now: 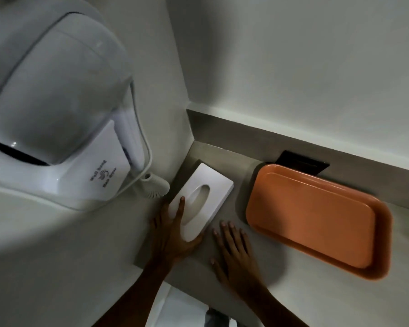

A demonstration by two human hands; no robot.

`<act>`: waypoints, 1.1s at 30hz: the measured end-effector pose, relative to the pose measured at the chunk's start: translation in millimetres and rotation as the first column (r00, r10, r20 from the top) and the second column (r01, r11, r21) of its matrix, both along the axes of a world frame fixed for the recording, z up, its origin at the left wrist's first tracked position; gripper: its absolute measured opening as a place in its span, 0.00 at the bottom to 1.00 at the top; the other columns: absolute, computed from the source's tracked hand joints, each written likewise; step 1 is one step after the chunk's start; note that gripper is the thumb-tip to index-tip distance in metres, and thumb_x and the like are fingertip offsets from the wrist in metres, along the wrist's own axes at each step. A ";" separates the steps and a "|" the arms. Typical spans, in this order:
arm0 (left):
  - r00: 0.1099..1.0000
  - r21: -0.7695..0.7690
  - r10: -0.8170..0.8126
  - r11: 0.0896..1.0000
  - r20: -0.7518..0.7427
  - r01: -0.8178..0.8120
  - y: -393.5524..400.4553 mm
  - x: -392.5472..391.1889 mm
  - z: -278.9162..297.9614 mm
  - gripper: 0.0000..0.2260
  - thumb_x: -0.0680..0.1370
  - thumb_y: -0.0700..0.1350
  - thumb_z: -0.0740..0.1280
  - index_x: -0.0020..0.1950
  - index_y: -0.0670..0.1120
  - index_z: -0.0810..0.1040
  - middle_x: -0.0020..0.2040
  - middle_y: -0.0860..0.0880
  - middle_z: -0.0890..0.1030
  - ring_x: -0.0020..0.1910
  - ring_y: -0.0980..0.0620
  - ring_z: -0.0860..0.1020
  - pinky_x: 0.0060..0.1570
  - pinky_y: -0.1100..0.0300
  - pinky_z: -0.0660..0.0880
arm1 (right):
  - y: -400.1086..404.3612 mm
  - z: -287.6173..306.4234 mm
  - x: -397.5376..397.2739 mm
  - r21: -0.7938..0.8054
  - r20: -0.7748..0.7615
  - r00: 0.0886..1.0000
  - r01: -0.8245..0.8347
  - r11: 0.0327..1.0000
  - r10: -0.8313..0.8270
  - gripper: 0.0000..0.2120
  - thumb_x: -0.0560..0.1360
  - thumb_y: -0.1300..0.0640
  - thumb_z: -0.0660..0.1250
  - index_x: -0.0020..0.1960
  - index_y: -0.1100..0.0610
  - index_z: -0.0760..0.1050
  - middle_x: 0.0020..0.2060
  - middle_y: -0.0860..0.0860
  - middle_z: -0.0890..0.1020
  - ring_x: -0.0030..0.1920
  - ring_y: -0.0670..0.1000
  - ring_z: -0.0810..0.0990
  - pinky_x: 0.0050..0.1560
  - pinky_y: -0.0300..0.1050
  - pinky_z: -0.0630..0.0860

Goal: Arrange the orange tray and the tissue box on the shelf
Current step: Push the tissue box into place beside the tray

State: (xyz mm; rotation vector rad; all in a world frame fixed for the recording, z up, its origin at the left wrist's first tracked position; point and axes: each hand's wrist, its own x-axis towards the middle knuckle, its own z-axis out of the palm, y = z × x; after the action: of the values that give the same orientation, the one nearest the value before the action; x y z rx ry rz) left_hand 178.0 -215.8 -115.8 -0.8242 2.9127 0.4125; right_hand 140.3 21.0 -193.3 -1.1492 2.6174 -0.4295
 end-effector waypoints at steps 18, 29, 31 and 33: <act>0.975 0.049 0.175 0.984 -0.136 -0.170 1.0 -90.9 4.3 0.51 0.69 0.72 0.71 0.87 0.59 0.55 0.73 0.36 0.67 0.72 0.33 0.69 0.73 0.37 0.68 | 0.4 5.4 -1.7 -0.012 0.012 1.000 0.010 1.000 -0.010 0.39 0.87 0.35 0.59 0.91 0.48 0.52 0.92 0.53 0.50 0.92 0.59 0.52 0.91 0.60 0.46; 0.971 -0.008 0.137 0.990 -0.195 -0.142 -4.0 -100.9 1.1 0.51 0.70 0.71 0.73 0.87 0.55 0.57 0.77 0.36 0.66 0.73 0.34 0.67 0.73 0.39 0.67 | -0.2 1.6 -0.6 -0.032 -0.002 1.000 0.013 0.999 -0.013 0.37 0.88 0.35 0.56 0.91 0.49 0.52 0.92 0.54 0.50 0.92 0.59 0.49 0.89 0.62 0.51; 0.976 -0.016 0.124 0.992 -0.180 -0.129 -4.1 -100.4 0.5 0.50 0.71 0.71 0.72 0.87 0.55 0.56 0.78 0.35 0.65 0.75 0.34 0.66 0.74 0.38 0.66 | -0.5 6.8 -1.4 -0.030 -0.006 1.000 0.008 1.000 -0.008 0.37 0.87 0.36 0.58 0.91 0.51 0.55 0.92 0.55 0.53 0.92 0.60 0.53 0.88 0.63 0.53; 0.982 0.002 0.103 0.995 -0.162 -0.104 -2.6 -99.2 0.2 0.48 0.74 0.71 0.70 0.87 0.54 0.55 0.83 0.36 0.61 0.80 0.34 0.62 0.78 0.37 0.63 | -3.5 15.2 -0.2 -0.061 -0.006 1.000 0.028 0.998 -0.028 0.36 0.88 0.36 0.58 0.89 0.54 0.61 0.90 0.57 0.56 0.90 0.62 0.58 0.86 0.63 0.57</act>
State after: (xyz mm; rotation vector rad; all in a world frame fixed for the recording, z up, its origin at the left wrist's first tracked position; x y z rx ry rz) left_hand 78.8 -218.3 -115.6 -0.9906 3.0283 0.5016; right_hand 140.1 17.5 -178.1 -1.1359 2.6464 -0.5151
